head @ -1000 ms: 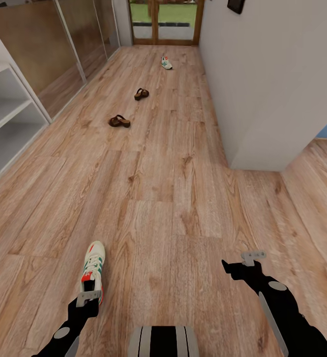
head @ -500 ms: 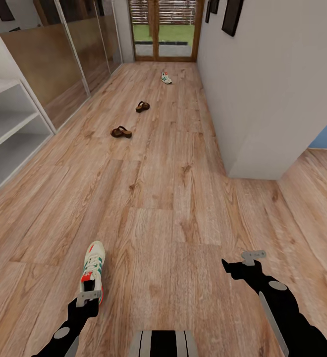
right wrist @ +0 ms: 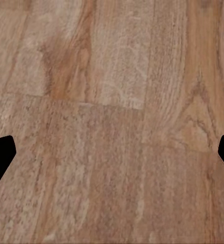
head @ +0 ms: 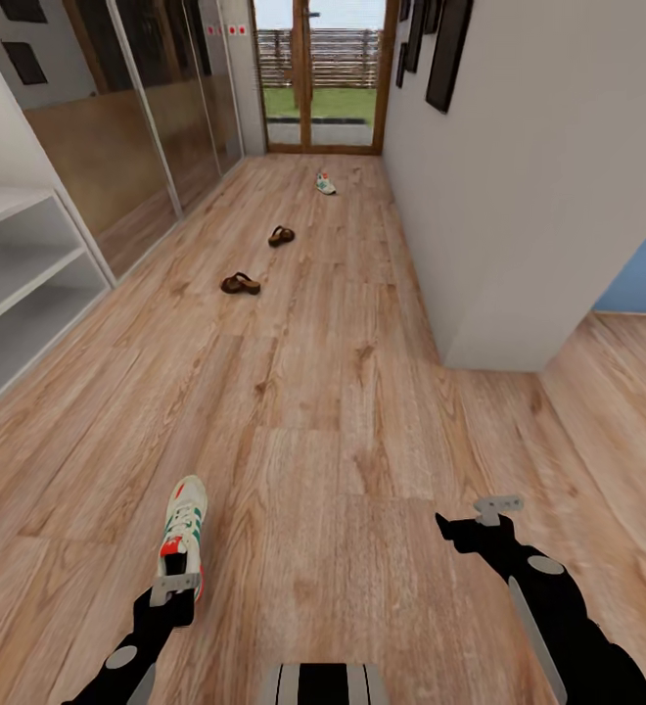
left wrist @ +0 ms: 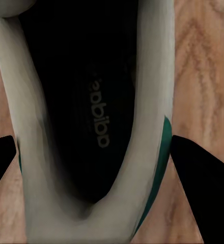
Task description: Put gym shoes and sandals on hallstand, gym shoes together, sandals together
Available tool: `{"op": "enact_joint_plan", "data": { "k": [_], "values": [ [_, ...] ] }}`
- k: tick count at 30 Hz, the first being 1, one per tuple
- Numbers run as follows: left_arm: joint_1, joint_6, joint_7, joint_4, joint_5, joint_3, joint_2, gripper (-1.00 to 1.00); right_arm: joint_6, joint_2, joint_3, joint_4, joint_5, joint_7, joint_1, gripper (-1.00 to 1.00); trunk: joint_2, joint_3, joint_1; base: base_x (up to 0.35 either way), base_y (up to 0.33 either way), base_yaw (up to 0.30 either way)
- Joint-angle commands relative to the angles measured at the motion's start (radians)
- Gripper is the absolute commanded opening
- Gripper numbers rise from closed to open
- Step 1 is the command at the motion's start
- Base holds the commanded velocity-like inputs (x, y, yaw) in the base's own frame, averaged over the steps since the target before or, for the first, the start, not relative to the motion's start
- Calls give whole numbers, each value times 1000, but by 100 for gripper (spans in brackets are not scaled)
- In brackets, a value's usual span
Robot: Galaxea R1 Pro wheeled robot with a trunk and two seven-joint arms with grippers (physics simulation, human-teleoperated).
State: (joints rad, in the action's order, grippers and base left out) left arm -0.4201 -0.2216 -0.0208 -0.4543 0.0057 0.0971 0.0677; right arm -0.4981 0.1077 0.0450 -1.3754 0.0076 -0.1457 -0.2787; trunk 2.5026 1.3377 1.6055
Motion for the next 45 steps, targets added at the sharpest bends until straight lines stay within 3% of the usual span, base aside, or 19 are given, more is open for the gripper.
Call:
{"op": "enact_joint_plan", "data": {
  "k": [1, 4, 8, 13, 14, 15, 19, 23, 29, 33, 38, 45],
  "values": [
    [0, -3, -2, 1, 0, 3, 0, -100, -3, 0, 1, 1, 2, -6, 0, 100, 0, -5, -1, 0, 0, -123],
    [0, -3, -1, -1, 0, 4, 2, -100, 23, 0, 1, 26, 2, -6, 0, 100, -1, -20, -2, 0, 0, -138],
    [0, -4, 4, -1, 0, 4, 5, -100, 114, 0, 1, 69, 8, -5, 0, 100, -2, -41, -4, 0, 0, -153],
    [41, -9, 7, 2, -2, 4, 6, -100, 279, 0, 2, 198, 106, -1, 2, 100, -10, -67, -9, 0, 0, -143],
    [49, -9, 7, 2, -2, 4, 6, -100, 290, -1, 1, 212, 115, -1, 2, 100, -17, -72, -13, 0, 0, -134],
    [78, -11, 7, 1, -1, 4, 6, -100, 316, -3, -1, 247, 149, 0, 2, 100, -24, -76, -17, 0, 0, -131],
    [109, -46, 8, 0, -1, 4, 6, -100, 329, -12, -14, 231, 191, 6, 3, 100, -52, -95, -32, 0, 0, -130],
    [133, -77, 9, 0, -1, 5, 6, -100, 335, -16, -18, 222, 202, 9, 5, 100, -80, -113, -48, 0, 0, -129],
    [160, -92, 9, 0, 0, 5, 3, -100, 384, -21, -17, 346, 200, 9, 53, 100, -122, -141, -71, 0, 0, -127],
    [163, -93, 8, 0, 0, 5, 2, -100, 480, -24, -15, 461, 199, 9, 59, 100, -122, -144, -71, 0, 0, -58],
    [164, -94, 8, 0, -1, 4, 1, -100, 554, -29, -15, 536, 200, 11, 61, 100, -122, -144, -71, 0, 0, -12],
    [165, -94, 10, 2, 0, 6, 3, -100, 561, -49, -13, 569, 198, 11, 61, 100, -122, -146, -71, 174, 47, 80]
  ]
}}
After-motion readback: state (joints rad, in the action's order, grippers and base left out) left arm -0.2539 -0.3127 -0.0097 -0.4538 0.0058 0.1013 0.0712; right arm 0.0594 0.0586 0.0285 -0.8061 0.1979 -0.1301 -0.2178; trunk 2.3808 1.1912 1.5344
